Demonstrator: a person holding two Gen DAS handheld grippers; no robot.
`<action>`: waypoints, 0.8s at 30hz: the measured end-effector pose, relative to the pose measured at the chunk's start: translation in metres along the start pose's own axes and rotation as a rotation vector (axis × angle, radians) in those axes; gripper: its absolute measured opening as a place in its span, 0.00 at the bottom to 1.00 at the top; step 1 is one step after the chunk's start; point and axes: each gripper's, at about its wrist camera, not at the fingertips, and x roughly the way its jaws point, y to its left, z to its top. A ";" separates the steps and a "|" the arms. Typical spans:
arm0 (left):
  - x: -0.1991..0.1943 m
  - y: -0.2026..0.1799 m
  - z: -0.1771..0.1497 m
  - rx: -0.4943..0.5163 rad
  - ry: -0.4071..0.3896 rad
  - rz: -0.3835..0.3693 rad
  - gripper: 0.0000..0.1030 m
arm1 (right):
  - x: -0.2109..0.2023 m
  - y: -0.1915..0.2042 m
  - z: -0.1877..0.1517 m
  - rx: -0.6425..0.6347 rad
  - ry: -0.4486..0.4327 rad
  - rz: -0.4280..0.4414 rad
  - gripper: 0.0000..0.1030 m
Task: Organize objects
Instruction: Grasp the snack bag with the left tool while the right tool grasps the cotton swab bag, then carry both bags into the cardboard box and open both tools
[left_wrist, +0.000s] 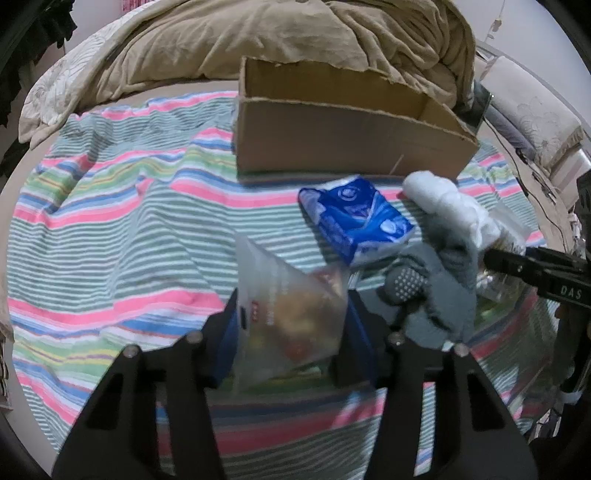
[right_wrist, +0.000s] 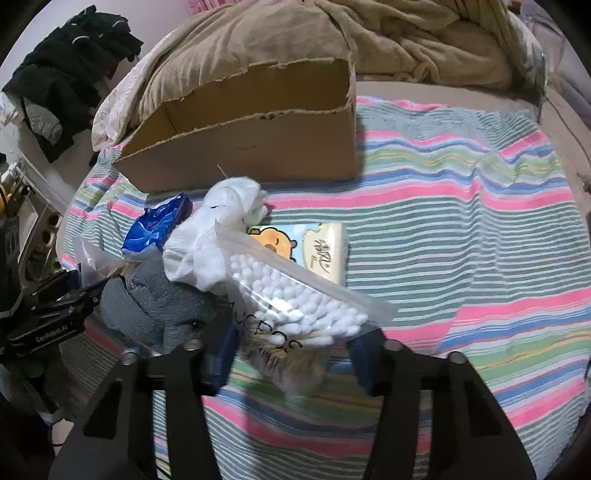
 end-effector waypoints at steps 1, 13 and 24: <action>-0.003 0.001 0.000 -0.003 -0.008 -0.005 0.51 | -0.003 -0.001 0.000 0.000 -0.005 0.000 0.48; -0.042 -0.013 0.015 0.002 -0.097 -0.060 0.50 | -0.048 -0.006 0.010 -0.001 -0.120 -0.013 0.45; -0.068 -0.026 0.045 0.012 -0.171 -0.092 0.50 | -0.076 0.001 0.038 -0.049 -0.218 0.002 0.45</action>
